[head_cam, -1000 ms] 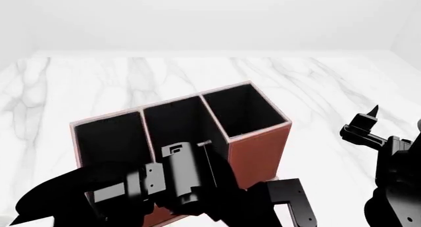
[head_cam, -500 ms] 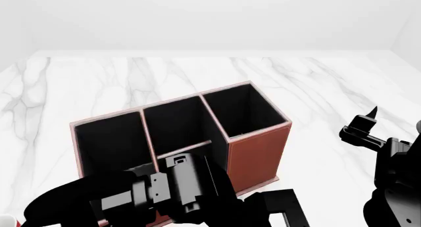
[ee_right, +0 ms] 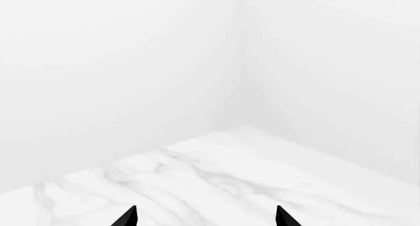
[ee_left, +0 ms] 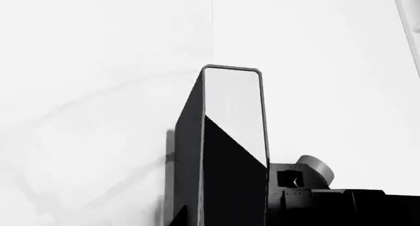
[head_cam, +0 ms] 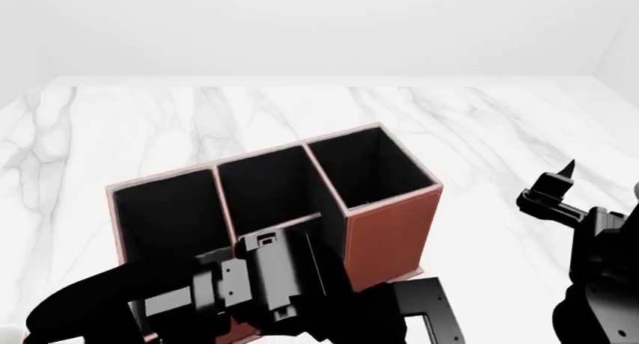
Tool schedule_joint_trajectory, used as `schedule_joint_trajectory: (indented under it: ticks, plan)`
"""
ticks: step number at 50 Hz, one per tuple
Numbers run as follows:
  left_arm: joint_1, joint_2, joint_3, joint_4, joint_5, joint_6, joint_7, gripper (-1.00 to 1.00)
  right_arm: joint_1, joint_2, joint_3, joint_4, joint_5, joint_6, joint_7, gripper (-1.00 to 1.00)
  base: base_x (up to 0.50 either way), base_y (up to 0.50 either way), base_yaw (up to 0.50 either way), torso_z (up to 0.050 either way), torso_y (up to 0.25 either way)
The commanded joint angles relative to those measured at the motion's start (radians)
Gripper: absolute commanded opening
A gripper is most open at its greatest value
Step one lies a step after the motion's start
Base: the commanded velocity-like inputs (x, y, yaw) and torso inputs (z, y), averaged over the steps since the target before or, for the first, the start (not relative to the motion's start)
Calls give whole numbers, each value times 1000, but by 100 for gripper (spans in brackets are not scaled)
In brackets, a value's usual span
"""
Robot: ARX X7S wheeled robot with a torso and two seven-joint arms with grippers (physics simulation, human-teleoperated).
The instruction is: Pick up the book and place it in the left compartment of the caddy.
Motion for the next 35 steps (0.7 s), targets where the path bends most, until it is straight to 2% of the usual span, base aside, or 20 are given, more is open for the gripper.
schedule_joint_trajectory:
  ticks: [1, 6, 8, 10, 11, 12, 22, 27, 35]
  plan:
    - [-23, -55, -54, 146, -190, -125, -130, -100, 6, 4, 6, -5, 8, 6, 5, 100, 0, 0, 0, 0, 0]
    - [-74, -132, -185, 275, -426, -235, -358, -100, 7, 5, 4, -1, 7, 4, 6, 100, 0, 0, 0, 0, 0]
    - [-106, -194, -241, 337, -559, -262, -477, -100, 10, 7, 6, -9, 11, 12, 9, 100, 0, 0, 0, 0, 0]
    - [-116, -210, -251, 350, -597, -265, -525, -100, 12, 7, 4, -10, 11, 13, 10, 100, 0, 0, 0, 0, 0]
    - [-156, -259, -271, 384, -691, -282, -592, -100, 15, 8, 2, -14, 11, 17, 12, 100, 0, 0, 0, 0, 0]
    - [-171, -272, -273, 389, -730, -286, -623, -100, 17, 9, 2, -16, 12, 19, 14, 100, 0, 0, 0, 0, 0]
    - [-398, -449, -314, 438, -1092, -230, -882, -100, 22, 13, 2, -25, 16, 28, 19, 100, 0, 0, 0, 0, 0]
    - [-521, -504, -347, 425, -1186, -208, -939, -100, 21, 12, -5, -25, 15, 27, 22, 100, 0, 0, 0, 0, 2]
    - [-713, -557, -318, 320, -1360, -180, -1044, -100, 29, 13, -8, -22, 17, 28, 25, 100, 0, 0, 0, 0, 0]
